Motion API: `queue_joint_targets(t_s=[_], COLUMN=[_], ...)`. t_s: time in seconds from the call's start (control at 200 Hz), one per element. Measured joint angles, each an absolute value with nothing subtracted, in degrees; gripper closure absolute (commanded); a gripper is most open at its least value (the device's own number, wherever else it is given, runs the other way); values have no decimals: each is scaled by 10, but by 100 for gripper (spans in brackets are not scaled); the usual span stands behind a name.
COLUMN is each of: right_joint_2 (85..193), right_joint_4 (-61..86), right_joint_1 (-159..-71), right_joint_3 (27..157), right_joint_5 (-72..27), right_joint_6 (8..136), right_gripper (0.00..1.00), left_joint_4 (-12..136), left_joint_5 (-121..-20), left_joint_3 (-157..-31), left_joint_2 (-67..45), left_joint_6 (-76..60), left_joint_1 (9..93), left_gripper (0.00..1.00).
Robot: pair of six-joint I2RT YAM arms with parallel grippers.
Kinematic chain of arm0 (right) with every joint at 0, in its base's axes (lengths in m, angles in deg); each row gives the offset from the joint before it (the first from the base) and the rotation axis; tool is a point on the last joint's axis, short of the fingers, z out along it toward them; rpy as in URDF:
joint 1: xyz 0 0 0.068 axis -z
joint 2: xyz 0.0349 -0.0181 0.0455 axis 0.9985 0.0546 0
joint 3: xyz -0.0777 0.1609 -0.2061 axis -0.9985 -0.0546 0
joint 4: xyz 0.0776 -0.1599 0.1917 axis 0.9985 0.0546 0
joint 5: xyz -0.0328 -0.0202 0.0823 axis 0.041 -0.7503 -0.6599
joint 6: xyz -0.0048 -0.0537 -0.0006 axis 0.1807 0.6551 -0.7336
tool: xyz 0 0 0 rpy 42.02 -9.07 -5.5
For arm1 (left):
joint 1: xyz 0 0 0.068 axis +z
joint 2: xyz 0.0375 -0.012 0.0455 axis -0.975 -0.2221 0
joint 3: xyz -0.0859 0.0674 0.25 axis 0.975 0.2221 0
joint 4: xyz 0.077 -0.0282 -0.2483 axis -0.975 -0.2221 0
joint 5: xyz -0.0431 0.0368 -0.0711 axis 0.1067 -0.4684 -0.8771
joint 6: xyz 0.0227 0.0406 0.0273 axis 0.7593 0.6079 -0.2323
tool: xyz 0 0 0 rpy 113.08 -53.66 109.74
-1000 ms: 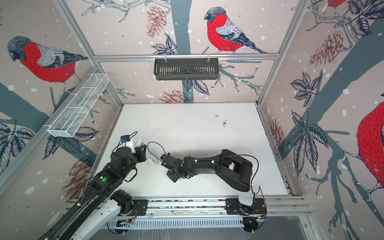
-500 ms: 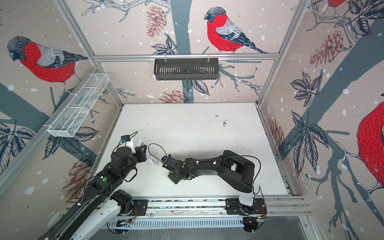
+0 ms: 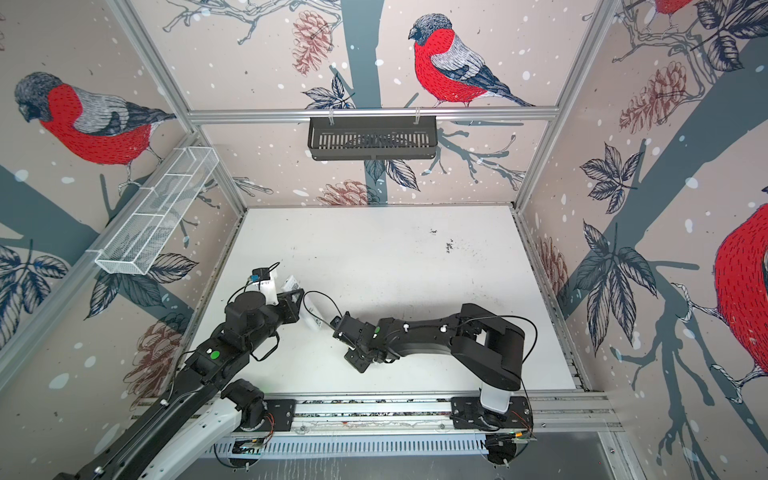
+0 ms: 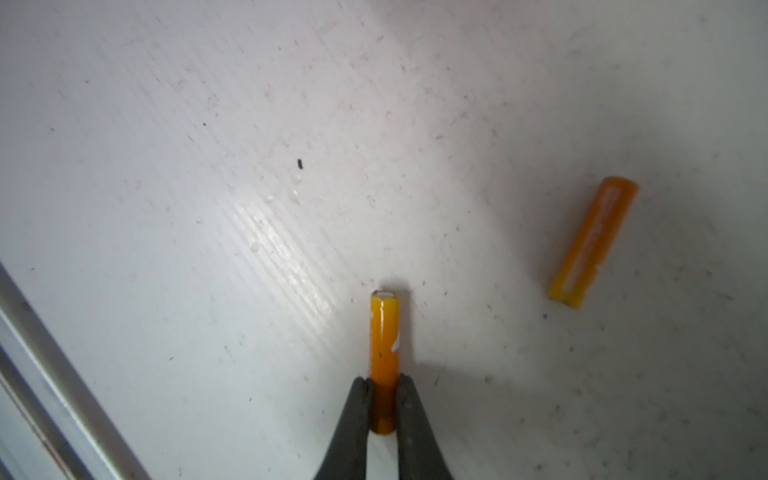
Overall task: Load the batteries into the remote control
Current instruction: 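Grasp and lift an orange battery with the right gripper while the left raises the remote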
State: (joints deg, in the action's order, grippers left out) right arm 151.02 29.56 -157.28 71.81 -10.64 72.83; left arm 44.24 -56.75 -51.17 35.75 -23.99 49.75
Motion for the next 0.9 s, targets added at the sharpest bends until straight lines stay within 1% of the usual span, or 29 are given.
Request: queue_joint_targets(t_s=[0.09,0.395,0.565,0.74,0.901], right_joint_2=[1478,1366,1320,1307,1322], right_joint_4=[294,294,295,287,269], right_joint_1=[-1565,-1494,-1472,-1470,-1488], right_joint_3=[703,647,637,636,649], right_joint_5=[-108,-109,-123,-142,-163], right_joint_6=[724,691,684,671,666], right_gripper=[92,92,91,90,90], left_joint_4=[466,560,626,681,710], left_joint_5=[-594,-684,-730,-760,-775], left_joint_3=[-501,-450,-418,-389,-385], left_joint_2=[348,306,284,278,277], left_joint_6=[-240,-243,-262,-292,-309], left_joint_1=[497,498,498,498,498], left_gripper=[100,100,100,100,100])
